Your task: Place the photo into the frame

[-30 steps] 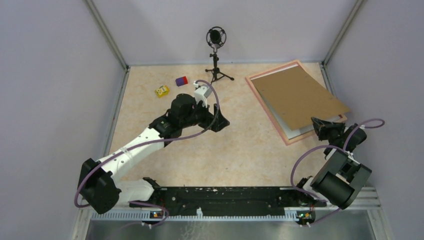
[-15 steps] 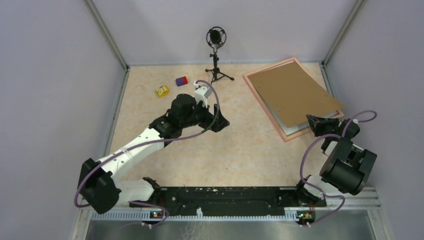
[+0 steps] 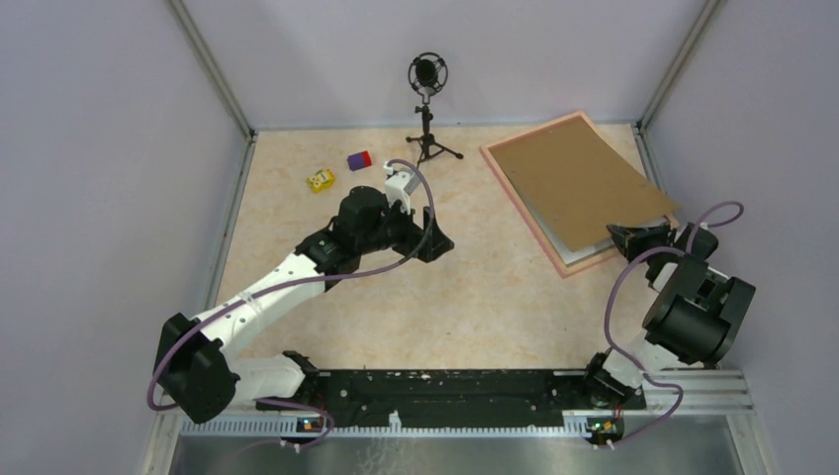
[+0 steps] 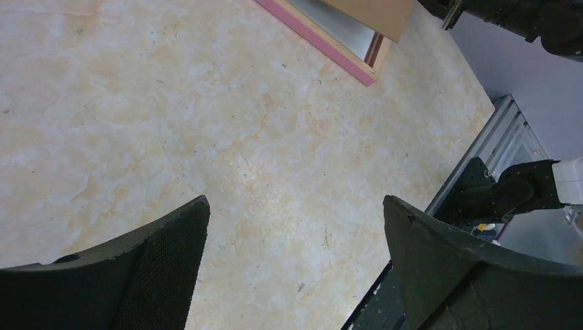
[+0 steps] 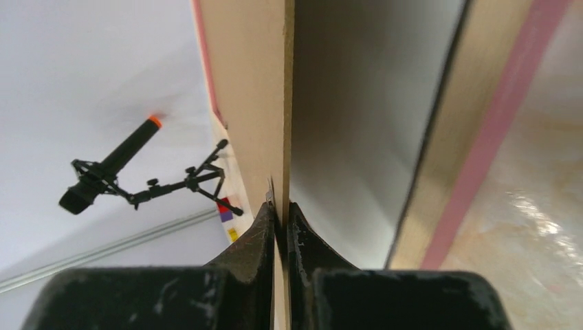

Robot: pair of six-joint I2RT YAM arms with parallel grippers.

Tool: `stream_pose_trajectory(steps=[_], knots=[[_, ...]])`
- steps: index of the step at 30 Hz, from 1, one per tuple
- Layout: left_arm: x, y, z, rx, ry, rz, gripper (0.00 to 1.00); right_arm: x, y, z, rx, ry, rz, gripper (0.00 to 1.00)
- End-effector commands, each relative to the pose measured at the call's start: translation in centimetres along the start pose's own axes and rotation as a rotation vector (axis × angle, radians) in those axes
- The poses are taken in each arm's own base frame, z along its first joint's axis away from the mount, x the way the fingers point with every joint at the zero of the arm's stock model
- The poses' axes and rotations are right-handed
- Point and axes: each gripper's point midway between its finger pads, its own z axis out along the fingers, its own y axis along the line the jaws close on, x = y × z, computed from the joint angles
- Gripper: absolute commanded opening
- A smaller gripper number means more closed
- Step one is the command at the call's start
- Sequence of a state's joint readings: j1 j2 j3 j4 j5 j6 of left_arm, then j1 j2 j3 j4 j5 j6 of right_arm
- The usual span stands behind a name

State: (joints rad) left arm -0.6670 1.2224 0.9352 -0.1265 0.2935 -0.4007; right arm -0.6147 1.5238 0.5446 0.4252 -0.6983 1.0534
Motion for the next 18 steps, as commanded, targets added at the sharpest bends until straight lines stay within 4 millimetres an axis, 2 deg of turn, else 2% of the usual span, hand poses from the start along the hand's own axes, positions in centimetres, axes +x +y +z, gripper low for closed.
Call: stream_pose_trajectory(steps=[1, 5, 9, 10, 12, 14, 18], knots=[[-0.6, -0.4, -0.1, 0.017, -0.031, 0.019, 0.99, -0.5, 0.4, 1.5, -0.01, 0.041, -0.082, 0.04], [-0.6, -0.4, -0.1, 0.016, -0.031, 0.018, 0.99, -1.2, 0.4, 1.9, 0.012, 0.027, -0.096, 0.17], [-0.5, -0.4, -0.1, 0.019, -0.031, 0.015, 0.99, -1.3, 0.0, 1.9, 0.085, 0.053, -0.116, 0.4], [-0.5, -0.5, -0.1, 0.021, -0.031, 0.016, 0.99, -1.2, -0.1, 1.8, 0.111, 0.056, -0.115, 0.47], [-0.5, -0.5, -0.1, 0.022, -0.031, 0.015, 0.99, -1.0, -0.4, 1.4, 0.17, 0.047, -0.126, 0.76], [-0.5, -0.5, -0.1, 0.025, -0.03, 0.014, 0.99, -1.0, -0.2, 0.8, 0.214, 0.016, -0.144, 0.97], [-0.5, -0.7, -0.2, 0.033, -0.032, 0.012, 0.99, -1.0, -0.5, -0.1, 0.321, -0.057, -0.141, 0.99]])
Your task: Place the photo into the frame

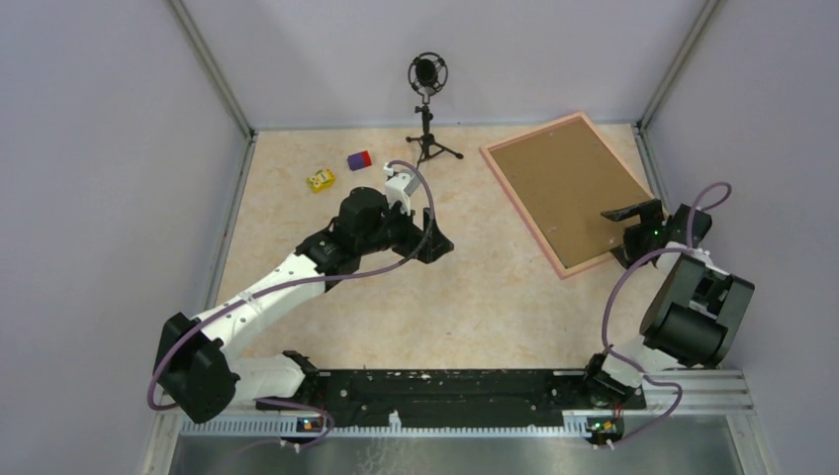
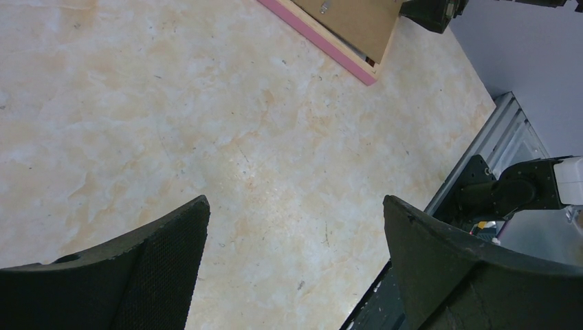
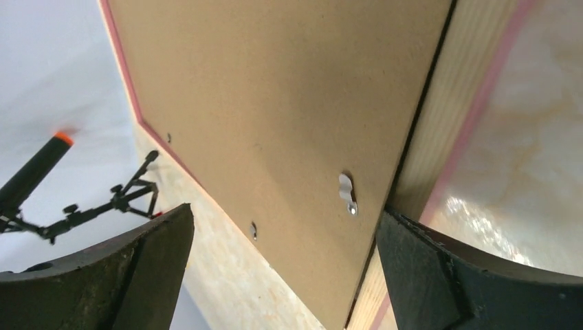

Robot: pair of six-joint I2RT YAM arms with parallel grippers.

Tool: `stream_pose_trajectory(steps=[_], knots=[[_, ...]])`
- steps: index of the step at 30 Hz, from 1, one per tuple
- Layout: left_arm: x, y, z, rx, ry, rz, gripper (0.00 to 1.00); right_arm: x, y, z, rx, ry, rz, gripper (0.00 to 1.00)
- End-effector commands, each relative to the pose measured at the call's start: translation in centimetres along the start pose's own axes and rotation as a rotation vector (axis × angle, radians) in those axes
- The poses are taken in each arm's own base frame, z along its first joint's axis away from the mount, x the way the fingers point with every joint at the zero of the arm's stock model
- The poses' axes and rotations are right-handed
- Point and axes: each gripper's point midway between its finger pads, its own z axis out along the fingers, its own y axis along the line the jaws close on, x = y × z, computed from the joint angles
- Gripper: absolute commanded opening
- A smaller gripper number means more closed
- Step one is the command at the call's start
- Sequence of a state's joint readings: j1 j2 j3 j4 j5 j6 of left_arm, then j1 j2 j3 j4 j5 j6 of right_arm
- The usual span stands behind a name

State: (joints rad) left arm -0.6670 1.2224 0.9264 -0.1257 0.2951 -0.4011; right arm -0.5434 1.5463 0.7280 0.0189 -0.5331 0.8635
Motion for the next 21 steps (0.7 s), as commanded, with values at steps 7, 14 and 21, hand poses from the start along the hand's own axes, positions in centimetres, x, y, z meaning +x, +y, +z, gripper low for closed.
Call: stream_pose_trajectory(steps=[7, 14, 21], knots=[[-0.9, -1.1, -0.4, 0.043, -0.045, 0.012, 0.99, -0.6, -5.1, -0.9, 0.6, -0.063, 0.039, 0.99], [-0.9, -1.1, -0.6, 0.041, -0.048, 0.013, 0.99, 1.1, -7.2, -0.7, 0.66, -0.022, 0.025, 0.99], [-0.9, -1.2, -0.7, 0.047, -0.051, 0.014, 0.99, 3.0, -12.4, -1.6, 0.829, -0.005, 0.02, 0.99]])
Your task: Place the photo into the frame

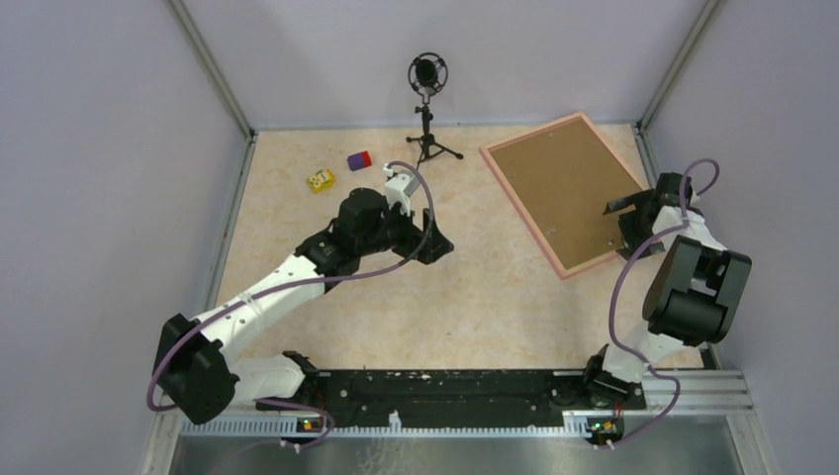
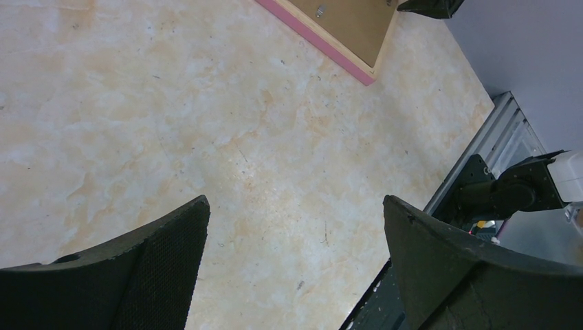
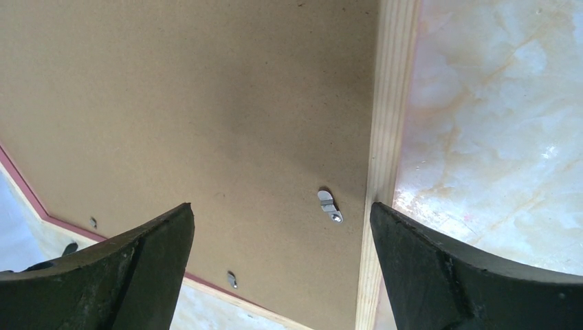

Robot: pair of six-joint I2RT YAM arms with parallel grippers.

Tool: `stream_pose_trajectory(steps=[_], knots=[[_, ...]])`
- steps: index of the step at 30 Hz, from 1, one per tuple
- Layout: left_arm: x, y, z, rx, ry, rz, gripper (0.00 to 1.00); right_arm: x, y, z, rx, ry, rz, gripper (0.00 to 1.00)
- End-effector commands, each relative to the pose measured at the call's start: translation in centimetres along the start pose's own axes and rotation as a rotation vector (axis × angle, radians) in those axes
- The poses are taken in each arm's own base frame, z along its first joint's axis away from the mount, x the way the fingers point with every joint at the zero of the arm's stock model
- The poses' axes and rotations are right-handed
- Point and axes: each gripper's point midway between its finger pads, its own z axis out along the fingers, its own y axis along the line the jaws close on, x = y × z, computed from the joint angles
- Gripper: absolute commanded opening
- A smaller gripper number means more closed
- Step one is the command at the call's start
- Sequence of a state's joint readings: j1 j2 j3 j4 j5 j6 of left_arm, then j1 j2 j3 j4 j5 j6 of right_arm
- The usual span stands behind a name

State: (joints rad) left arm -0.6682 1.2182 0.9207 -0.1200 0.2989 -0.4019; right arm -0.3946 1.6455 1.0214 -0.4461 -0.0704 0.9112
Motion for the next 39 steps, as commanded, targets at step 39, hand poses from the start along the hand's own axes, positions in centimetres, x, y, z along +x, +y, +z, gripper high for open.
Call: stream_pose_trajectory(steps=[39], knots=[[-0.6, -1.6, -0.6, 0.074, -0.046, -0.014, 0.99, 8.2, -9.2, -8.2, 0.289, 0.059, -0.408, 0.99]])
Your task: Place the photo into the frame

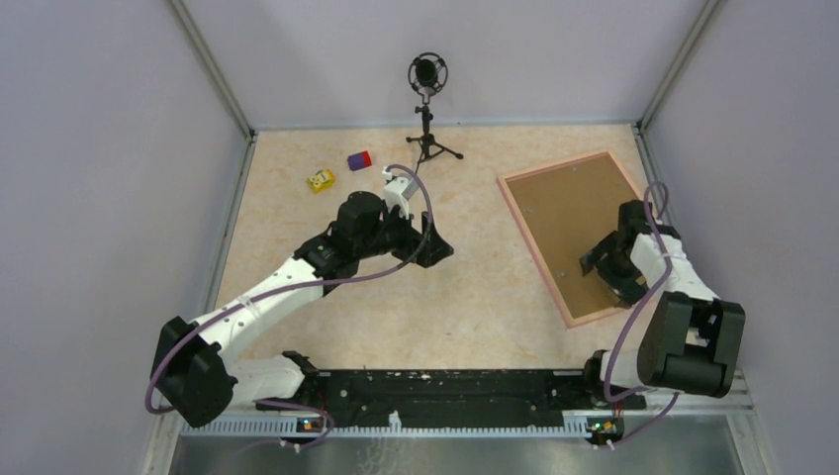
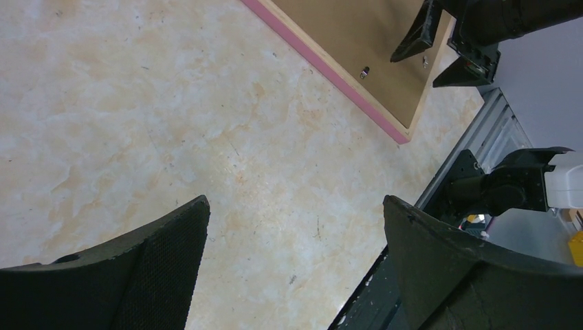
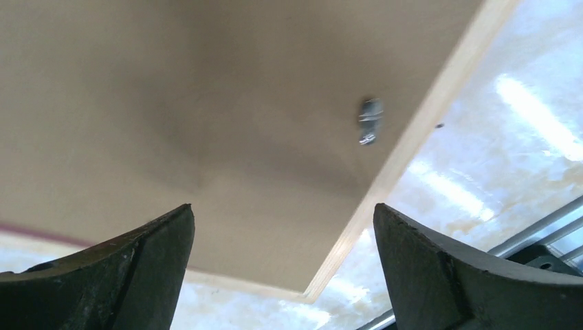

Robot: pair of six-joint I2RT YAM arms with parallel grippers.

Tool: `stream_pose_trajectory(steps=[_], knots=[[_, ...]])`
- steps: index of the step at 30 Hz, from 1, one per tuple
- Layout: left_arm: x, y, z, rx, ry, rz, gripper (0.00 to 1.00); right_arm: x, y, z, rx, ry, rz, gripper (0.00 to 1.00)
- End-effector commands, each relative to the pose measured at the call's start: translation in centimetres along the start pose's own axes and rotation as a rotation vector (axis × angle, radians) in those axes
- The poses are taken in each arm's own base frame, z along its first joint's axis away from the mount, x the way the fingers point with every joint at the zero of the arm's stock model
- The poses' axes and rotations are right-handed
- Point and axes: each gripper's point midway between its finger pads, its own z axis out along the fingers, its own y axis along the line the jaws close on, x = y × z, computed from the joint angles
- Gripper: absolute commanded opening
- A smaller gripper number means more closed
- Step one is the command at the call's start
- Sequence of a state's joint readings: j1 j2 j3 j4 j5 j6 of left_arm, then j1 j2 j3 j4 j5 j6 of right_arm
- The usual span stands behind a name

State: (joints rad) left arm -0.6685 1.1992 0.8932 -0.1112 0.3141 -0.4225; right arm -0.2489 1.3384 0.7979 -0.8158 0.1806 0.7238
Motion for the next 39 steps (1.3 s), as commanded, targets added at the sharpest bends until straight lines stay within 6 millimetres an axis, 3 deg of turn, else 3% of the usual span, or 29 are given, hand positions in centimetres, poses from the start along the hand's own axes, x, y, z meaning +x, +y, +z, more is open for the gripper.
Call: stream_pose_trajectory(steps=[1, 7, 13, 17, 25, 28, 32, 35, 39], knots=[[-1.2, -1.4, -0.3, 0.061, -0.051, 0.006, 0.99, 0.8, 2.0, -2.3, -0.06, 0.007, -0.072, 0.99], [-1.2, -1.2, -0.4, 0.051, -0.053, 0.006, 0.99, 2.8, 2.5, 0.6, -0.08, 0.068, -0.021, 0.99], [-1.2, -1.2, -0.5, 0.051, -0.054, 0.011, 0.99, 2.5, 4.2, 1.7, -0.142, 0.063, 0.004, 0.99], [-1.3, -1.1, -0.6, 0.042, -0.056, 0.014, 0.99, 1.7, 4.7, 0.7, -0.175, 0.032, -0.01, 0.99], [-1.3, -1.4, -0.7, 0.057, -0.057, 0.012, 0.99, 3.9, 9.5, -0.2, -0.522, 0.093, -0.006, 0.99], [-1.2, -1.3, -0.7, 0.051, -0.056, 0.015, 0.99, 3.0, 8.6, -1.2, -0.485, 0.041, -0.055, 0.99], [-1.2, -1.4, -0.7, 0.056, -0.053, 0.012, 0.99, 1.6, 7.4, -4.2, -0.47, -0.048, -0.091, 0.99], [-1.2, -1.6, -0.7, 0.069, -0.051, 0.01, 0.99, 2.8, 7.5, -4.9, -0.517, -0.008, -0.076, 0.99], [-1.1, -1.6, -0.6, 0.068, -0.047, 0.012, 0.99, 4.1, 7.9, -4.2, -0.547, 0.044, -0.055, 0.99]])
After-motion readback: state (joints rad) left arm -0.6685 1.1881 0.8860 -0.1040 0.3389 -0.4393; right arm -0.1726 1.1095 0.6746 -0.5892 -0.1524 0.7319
